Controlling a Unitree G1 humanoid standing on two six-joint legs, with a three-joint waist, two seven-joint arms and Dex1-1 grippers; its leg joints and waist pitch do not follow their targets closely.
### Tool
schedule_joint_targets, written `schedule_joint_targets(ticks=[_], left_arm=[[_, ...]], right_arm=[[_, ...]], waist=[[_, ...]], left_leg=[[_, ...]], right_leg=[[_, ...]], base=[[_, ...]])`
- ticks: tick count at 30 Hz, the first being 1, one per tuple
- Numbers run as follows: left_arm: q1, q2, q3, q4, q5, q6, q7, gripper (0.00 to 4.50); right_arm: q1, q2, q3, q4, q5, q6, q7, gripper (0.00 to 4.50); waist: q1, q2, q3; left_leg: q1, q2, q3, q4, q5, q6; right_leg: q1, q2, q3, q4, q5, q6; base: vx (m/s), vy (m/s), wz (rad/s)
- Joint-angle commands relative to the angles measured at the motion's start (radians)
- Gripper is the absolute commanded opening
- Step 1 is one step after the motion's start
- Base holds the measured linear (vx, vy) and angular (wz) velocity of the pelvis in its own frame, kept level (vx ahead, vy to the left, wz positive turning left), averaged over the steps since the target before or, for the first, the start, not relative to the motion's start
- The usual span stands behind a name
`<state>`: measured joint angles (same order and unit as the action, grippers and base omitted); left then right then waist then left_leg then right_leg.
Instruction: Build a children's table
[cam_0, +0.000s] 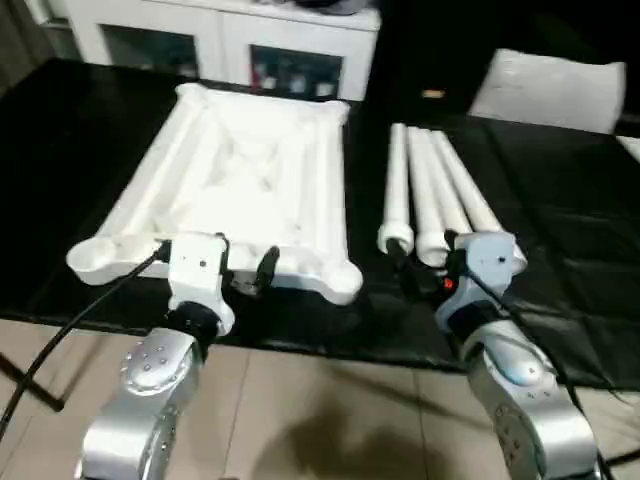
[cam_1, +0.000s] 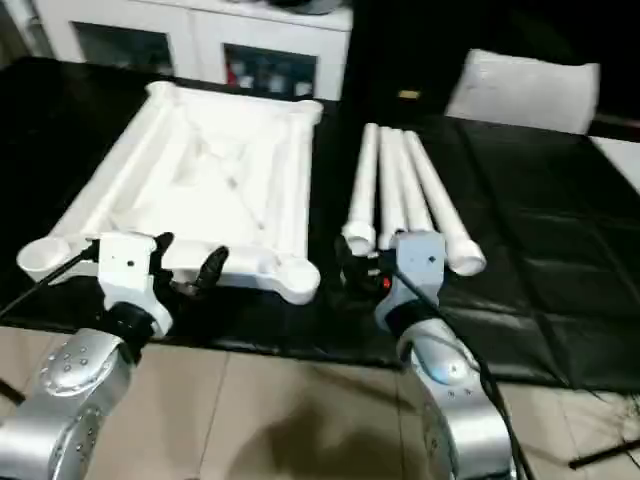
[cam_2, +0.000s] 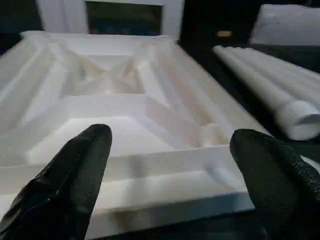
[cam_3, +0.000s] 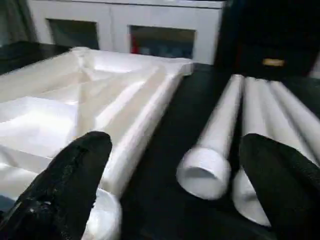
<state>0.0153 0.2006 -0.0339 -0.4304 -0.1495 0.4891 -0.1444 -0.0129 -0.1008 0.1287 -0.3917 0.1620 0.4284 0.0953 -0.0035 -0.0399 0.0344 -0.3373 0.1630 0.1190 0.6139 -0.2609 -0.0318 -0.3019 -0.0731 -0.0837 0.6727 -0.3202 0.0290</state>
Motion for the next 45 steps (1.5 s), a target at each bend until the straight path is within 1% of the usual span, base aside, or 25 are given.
schedule_joint_targets(ticks=[1, 3, 4, 5, 6, 9, 10, 11, 12, 14, 15, 16, 17, 19, 22, 23, 24, 25, 27, 28, 29, 30, 34, 37, 45], left_arm=[[-0.004, -0.003, -0.010, -0.021, 0.003, 0.011, -0.006, 4.21], [-0.005, 0.007, -0.011, -0.020, 0.007, 0.011, -0.017, 4.21], [-0.006, 0.010, -0.009, -0.022, 0.006, 0.012, -0.019, 4.21], [-0.007, 0.012, -0.006, -0.026, 0.002, 0.016, -0.020, 4.21], [-0.010, 0.014, -0.004, -0.025, 0.000, 0.017, -0.020, 4.21], [-0.017, 0.020, 0.004, -0.019, -0.004, 0.018, -0.023, 4.21], [-0.020, 0.024, 0.008, -0.017, -0.005, 0.020, -0.027, 4.21], [-0.023, 0.027, 0.011, -0.014, -0.006, 0.021, -0.030, 4.21], [-0.026, 0.031, 0.015, -0.012, -0.007, 0.023, -0.034, 4.21], [-0.027, 0.031, 0.015, -0.016, -0.008, 0.027, -0.036, 4.21], [-0.028, 0.031, 0.014, -0.017, -0.007, 0.028, -0.036, 4.21], [-0.029, 0.031, 0.013, -0.016, -0.005, 0.028, -0.037, 4.21], [-0.029, 0.031, 0.013, -0.015, -0.005, 0.028, -0.038, 4.21], [-0.032, 0.029, 0.012, -0.014, -0.004, 0.030, -0.035, 4.21], [-0.032, 0.029, 0.010, -0.021, -0.005, 0.037, -0.028, 4.21], [-0.031, 0.029, 0.011, -0.023, -0.005, 0.038, -0.028, 4.21], [-0.030, 0.030, 0.014, -0.027, -0.005, 0.042, -0.029, 4.21], [-0.020, 0.034, 0.022, -0.039, -0.011, 0.047, -0.032, 4.21], [-0.015, 0.041, 0.023, -0.046, -0.017, 0.065, -0.045, 4.21], [-0.014, 0.042, 0.022, -0.046, -0.018, 0.070, -0.047, 4.21], [-0.012, 0.051, 0.020, -0.046, -0.024, 0.081, -0.060, 4.21], [-0.015, 0.074, 0.014, -0.045, -0.041, 0.072, -0.098, 4.21], [-0.039, 0.132, -0.017, -0.030, -0.059, 0.089, -0.184, 4.21], [-0.067, 0.179, -0.046, -0.018, -0.074, 0.106, -0.257, 4.21], [-0.212, 0.321, -0.156, 0.108, -0.089, 0.043, -0.556, 3.92]], right_arm=[[0.015, -0.030, -0.019, -0.020, -0.008, -0.012, 0.015, 4.50], [0.025, -0.039, -0.018, -0.021, -0.019, -0.016, 0.011, 4.50], [0.029, -0.037, -0.023, -0.024, -0.019, -0.018, 0.007, 4.50], [0.035, -0.032, -0.033, -0.031, -0.018, -0.022, 0.001, 4.50], [0.034, -0.027, -0.037, -0.032, -0.015, -0.016, -0.004, 4.50], [0.034, -0.018, -0.051, -0.040, 0.018, 0.027, 0.004, 4.50], [0.032, -0.018, -0.051, -0.041, 0.026, 0.042, 0.010, 4.50], [0.028, -0.017, -0.049, -0.041, 0.030, 0.051, 0.013, 4.50], [0.025, -0.017, -0.046, -0.041, 0.027, 0.050, 0.012, 4.50], [0.021, -0.017, -0.042, -0.040, 0.027, 0.059, 0.010, 4.50], [0.020, -0.017, -0.042, -0.040, 0.024, 0.060, 0.009, 4.50], [0.019, -0.013, -0.042, -0.038, 0.023, 0.063, 0.007, 4.50], [0.019, -0.009, -0.042, -0.037, 0.024, 0.065, 0.007, 4.50], [0.013, -0.010, -0.039, -0.030, 0.015, 0.057, 0.008, 4.50], [0.000, -0.011, -0.036, -0.022, 0.019, 0.065, 0.021, 4.50], [-0.003, -0.015, -0.034, -0.022, 0.019, 0.069, 0.024, 4.50], [-0.008, -0.020, -0.030, -0.020, 0.020, 0.072, 0.030, 4.50], [-0.017, -0.038, -0.012, -0.013, 0.009, 0.037, 0.055, 4.50], [-0.016, -0.047, -0.002, -0.016, 0.050, 0.013, 0.119, 4.50], [-0.014, -0.048, -0.001, -0.017, 0.060, 0.012, 0.130, 4.50], [-0.010, -0.033, -0.014, -0.018, 0.090, -0.002, 0.143, 4.50], [-0.019, -0.037, -0.041, -0.021, 0.091, 0.048, 0.120, 4.50], [-0.046, -0.061, -0.087, -0.018, 0.108, 0.082, 0.123, 4.50], [-0.064, -0.096, -0.103, -0.013, 0.115, 0.072, 0.156, 4.50], [-0.112, -0.255, -0.089, -0.018, 0.125, 0.184, 0.293, 4.50]], waist=[[-0.035, 0.025, -0.062], [-0.016, -0.017, -0.036], [0.027, -0.030, -0.018], [0.049, -0.030, -0.029], [0.054, -0.029, -0.030], [0.047, 0.026, -0.013], [0.031, 0.054, -0.010], [0.007, 0.057, -0.028], [-0.004, 0.065, -0.029], [-0.030, 0.063, -0.042], [-0.035, 0.051, -0.040], [-0.026, 0.025, -0.035], [0.010, -0.005, -0.035], [0.042, -0.005, -0.046], [0.029, 0.043, -0.035], [0.000, 0.077, -0.067], [-0.027, 0.067, -0.082], [-0.002, 0.072, -0.074], [0.011, 0.044, -0.078], [0.014, 0.025, -0.080], [0.038, -0.012, -0.064], [0.039, -0.016, -0.060], [0.036, 0.028, -0.036], [0.029, 0.031, -0.017], [0.028, 0.027, -0.020]], left_leg=[[0.177, 0.179, -0.154, -0.065, 0.379, 0.559], [0.060, 0.042, -0.009, -0.051, 0.118, 0.391], [-0.006, -0.045, 0.037, 0.011, -0.094, 0.259], [-0.073, -0.013, -0.010, 0.089, -0.060, 0.160], [-0.091, -0.007, -0.018, 0.090, -0.004, 0.101], [-0.033, 0.031, -0.003, -0.026, 0.011, 0.059], [-0.030, 0.043, -0.016, -0.079, -0.155, 0.033], [0.073, 0.080, -0.054, -0.101, -0.299, 0.044], [0.091, 0.097, -0.083, -0.113, -0.321, 0.072], [0.140, 0.115, -0.133, -0.105, -0.150, 0.310], [0.132, 0.113, -0.130, -0.101, -0.109, 0.363], [0.085, 0.067, -0.074, -0.078, -0.081, 0.369], [-0.039, -0.037, 0.007, 0.006, -0.060, 0.291], [-0.108, -0.001, -0.018, 0.079, 0.009, 0.164], [-0.057, 0.030, -0.025, -0.059, 0.112, 0.133], [0.111, 0.086, -0.103, -0.053, 0.201, 0.255], [0.152, 0.125, -0.161, -0.048, 0.356, 0.371], [0.143, 0.150, -0.176, -0.023, 0.636, 0.483], [0.084, 0.116, -0.114, 0.008, 0.992, 0.443], [0.052, 0.063, -0.084, 0.028, 0.953, 0.382], [-0.028, -0.030, -0.020, 0.022, 0.462, 0.201], [-0.038, -0.015, -0.026, -0.004, 0.354, 0.163], [-0.017, 0.024, -0.026, -0.072, -0.104, -0.003], [0.001, 0.030, -0.022, -0.088, -0.387, -0.074], [-0.015, 0.025, -0.017, -0.089, -0.329, -0.060]], right_leg=[[-0.144, -0.049, 0.041, 0.032, -0.065, 0.028], [-0.065, -0.061, 0.084, -0.095, 0.084, -0.024], [0.017, -0.114, 0.174, -0.165, -0.091, -0.049], [0.094, -0.189, 0.211, -0.188, -0.291, -0.141], [0.100, -0.162, 0.192, -0.180, -0.288, -0.211], [0.059, -0.086, 0.086, -0.193, -0.334, -0.270], [0.063, -0.025, 0.048, -0.163, -0.366, -0.221], [0.000, 0.002, 0.038, -0.114, -0.244, -0.217], [-0.010, 0.009, 0.027, -0.079, -0.162, -0.209], [-0.072, -0.007, 0.022, -0.013, -0.005, -0.080], [-0.077, -0.018, 0.031, -0.015, 0.013, -0.058], [-0.046, -0.053, 0.062, -0.078, 0.076, -0.076], [0.076, -0.097, 0.141, -0.152, 0.105, -0.158], [0.141, -0.176, 0.184, -0.184, -0.018, -0.241], [0.094, -0.012, 0.039, -0.142, -0.045, -0.213], [-0.036, 0.028, 0.006, -0.038, 0.019, -0.144], [-0.088, 0.016, 0.013, 0.007, 0.017, -0.089], [-0.127, -0.015, 0.037, 0.034, 0.021, 0.012], [-0.135, -0.057, 0.085, -0.005, 0.249, 0.070], [-0.118, -0.069, 0.106, -0.052, 0.365, 0.057], [-0.056, -0.088, 0.142, -0.084, 0.520, -0.004], [-0.038, -0.093, 0.137, -0.087, 0.526, -0.025], [-0.038, -0.054, 0.099, -0.108, 0.064, -0.165], [-0.061, -0.049, 0.101, -0.139, -0.306, -0.120], [-0.062, -0.052, 0.105, -0.150, -0.379, -0.080]], base=[[0.063, -0.063, -0.03], [0.047, -0.070, 0.04], [0.042, -0.073, 0.01], [0.042, -0.073, 0.01], [0.050, -0.042, -0.14], [0.025, 0.013, -0.03], [0.101, 0.060, 0.03], [0.101, 0.060, 0.03], [0.111, 0.039, 0.12], [0.117, 0.031, 0.00], [0.103, -0.004, 0.02], [0.098, -0.028, 0.09], [0.098, -0.028, 0.09], [0.108, -0.013, 0.00], [0.132, 0.019, -0.02], [0.173, 0.035, 0.07], [0.170, 0.015, 0.07], [0.075, 0.004, 0.01], [-0.014, 0.004, 0.01], [-0.139, -0.009, 0.10], [-0.139, -0.009, 0.10], [-0.052, -0.044, 0.07], [-0.083, -0.044, -0.02], [-0.091, -0.017, 0.01], [-0.050, -0.003, 0.02]])
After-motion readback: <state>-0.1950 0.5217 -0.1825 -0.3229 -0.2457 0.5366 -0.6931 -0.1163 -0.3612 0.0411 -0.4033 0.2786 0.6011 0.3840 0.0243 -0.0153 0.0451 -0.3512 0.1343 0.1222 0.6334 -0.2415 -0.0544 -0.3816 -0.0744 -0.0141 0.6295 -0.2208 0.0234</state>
